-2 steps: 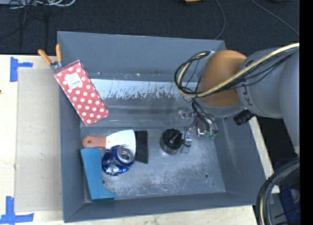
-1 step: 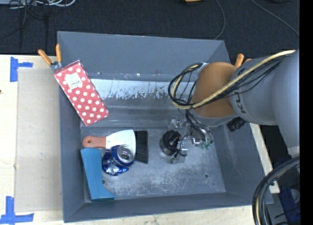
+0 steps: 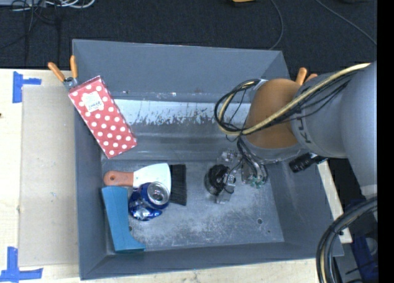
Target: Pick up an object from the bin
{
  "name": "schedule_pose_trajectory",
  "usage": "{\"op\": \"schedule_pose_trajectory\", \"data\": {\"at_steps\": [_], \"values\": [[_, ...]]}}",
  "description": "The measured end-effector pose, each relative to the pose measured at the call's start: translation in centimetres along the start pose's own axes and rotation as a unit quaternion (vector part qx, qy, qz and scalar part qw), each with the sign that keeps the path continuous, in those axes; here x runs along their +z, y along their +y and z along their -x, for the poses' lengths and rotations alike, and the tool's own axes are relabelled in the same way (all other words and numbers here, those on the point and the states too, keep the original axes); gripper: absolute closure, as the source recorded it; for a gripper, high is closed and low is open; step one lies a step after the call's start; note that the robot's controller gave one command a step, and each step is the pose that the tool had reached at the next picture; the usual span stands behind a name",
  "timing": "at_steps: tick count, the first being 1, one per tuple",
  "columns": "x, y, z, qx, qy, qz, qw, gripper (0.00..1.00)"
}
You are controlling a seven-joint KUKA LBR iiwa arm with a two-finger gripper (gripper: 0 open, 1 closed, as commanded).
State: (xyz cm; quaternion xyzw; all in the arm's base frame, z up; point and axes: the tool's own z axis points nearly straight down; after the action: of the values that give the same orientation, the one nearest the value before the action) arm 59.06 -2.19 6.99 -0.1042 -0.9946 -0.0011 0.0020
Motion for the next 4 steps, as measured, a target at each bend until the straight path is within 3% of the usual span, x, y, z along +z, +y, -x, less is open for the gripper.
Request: {"op": "schedule_pose_trajectory", "data": {"at_steps": [2,3,4], "values": [[-0.4,0.0,-0.1,-0.001,0.0015,0.0,1.0,1.0],[-1.7,0.0,-0.3,-0.001,0.005,-0.001,1.0,1.0],[-4.7,0.0,-0.2,-0.001,0.0026,0.0,1.0,1.0]]}}
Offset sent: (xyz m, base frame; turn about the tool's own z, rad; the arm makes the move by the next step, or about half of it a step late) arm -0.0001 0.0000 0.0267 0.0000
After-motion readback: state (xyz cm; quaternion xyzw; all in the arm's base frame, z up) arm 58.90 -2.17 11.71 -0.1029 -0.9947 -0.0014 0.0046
